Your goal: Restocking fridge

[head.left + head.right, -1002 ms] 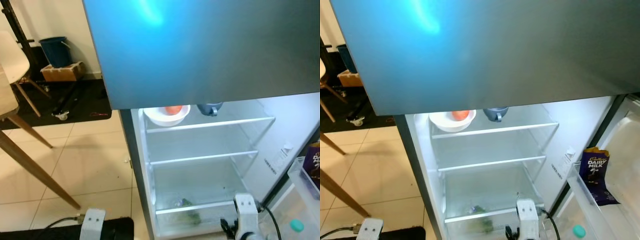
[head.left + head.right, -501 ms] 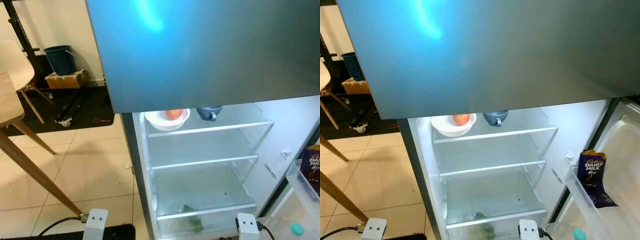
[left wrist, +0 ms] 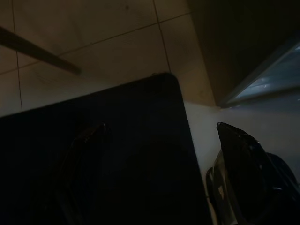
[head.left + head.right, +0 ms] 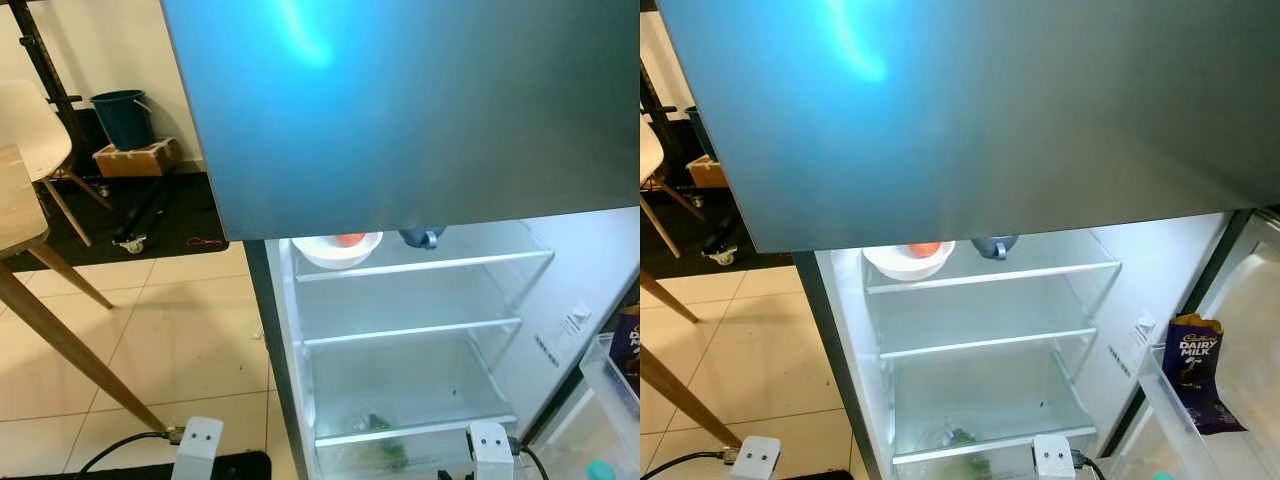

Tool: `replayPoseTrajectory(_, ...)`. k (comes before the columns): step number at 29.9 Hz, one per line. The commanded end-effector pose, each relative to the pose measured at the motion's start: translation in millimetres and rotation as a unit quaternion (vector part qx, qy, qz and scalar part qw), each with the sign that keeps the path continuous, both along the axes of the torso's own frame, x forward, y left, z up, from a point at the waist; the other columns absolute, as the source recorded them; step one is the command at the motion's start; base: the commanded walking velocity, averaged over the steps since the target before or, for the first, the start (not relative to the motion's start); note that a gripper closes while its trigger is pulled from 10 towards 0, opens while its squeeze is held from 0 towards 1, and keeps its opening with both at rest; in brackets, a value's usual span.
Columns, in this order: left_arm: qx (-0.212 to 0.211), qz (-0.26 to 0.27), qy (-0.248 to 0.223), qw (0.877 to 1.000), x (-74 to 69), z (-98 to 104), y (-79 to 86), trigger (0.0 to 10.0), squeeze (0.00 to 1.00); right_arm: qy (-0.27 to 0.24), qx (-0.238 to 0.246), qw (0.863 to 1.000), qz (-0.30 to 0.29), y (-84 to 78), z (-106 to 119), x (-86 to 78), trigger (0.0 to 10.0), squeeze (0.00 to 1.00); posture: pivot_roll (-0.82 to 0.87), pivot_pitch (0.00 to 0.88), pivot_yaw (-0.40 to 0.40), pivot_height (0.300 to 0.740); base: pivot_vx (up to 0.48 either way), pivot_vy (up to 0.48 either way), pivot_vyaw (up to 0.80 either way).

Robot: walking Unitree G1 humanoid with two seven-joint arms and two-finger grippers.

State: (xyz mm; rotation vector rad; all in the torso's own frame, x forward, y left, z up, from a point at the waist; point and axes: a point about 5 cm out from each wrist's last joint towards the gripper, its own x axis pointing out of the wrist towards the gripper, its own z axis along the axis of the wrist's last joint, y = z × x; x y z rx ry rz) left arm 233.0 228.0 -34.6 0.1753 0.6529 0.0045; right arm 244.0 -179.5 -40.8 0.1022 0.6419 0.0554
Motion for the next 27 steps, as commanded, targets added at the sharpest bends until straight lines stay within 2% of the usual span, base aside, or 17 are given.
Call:
replayPoseTrajectory(1,0.004,-0.001,0.008,1.000,-6.0,-4.3,-0.6,10.0,0.00,0.006,0.014,1.000,0.001,0.9,-3.9,-5.6,10.0,0.00,-0.03,0.112,0.016,0.647,0.000,0.000,0.00)
replayPoseTrajectory(3,0.003,-0.002,0.006,1.000,-5.6,-4.1,-0.9,10.0,0.00,0.003,0.015,1.000,0.003,1.1,-3.6,-5.3,10.0,0.00,-0.03,0.112,0.016,0.652,0.000,0.000,0.00)
replayPoseTrajectory(6,0.017,-0.020,0.004,1.000,-4.0,-3.3,-1.8,10.0,0.00,0.009,-0.012,1.000,0.004,-0.3,-4.9,-5.7,10.0,0.00,-0.03,0.109,0.018,0.652,0.000,0.000,0.00)
replayPoseTrajectory(15,0.016,-0.020,0.002,1.000,-0.4,-2.4,-4.7,10.0,0.00,0.000,-0.027,1.000,0.007,-0.3,-3.7,-4.5,10.0,0.00,-0.04,0.106,0.018,0.652,0.000,0.000,0.00)
replayPoseTrajectory(23,-0.013,0.011,-0.016,1.000,4.0,1.2,-4.1,10.0,0.00,-0.001,-0.027,1.000,0.005,-2.6,-3.8,-4.8,10.0,0.00,-0.04,0.107,0.020,0.652,0.000,0.000,0.00)
replayPoseTrajectory(27,-0.023,0.022,-0.019,0.999,7.0,2.6,-2.5,10.0,0.00,-0.006,0.004,1.000,-0.005,-4.3,-2.4,-3.8,10.0,0.00,-0.05,0.105,0.022,0.657,0.000,0.000,0.00)
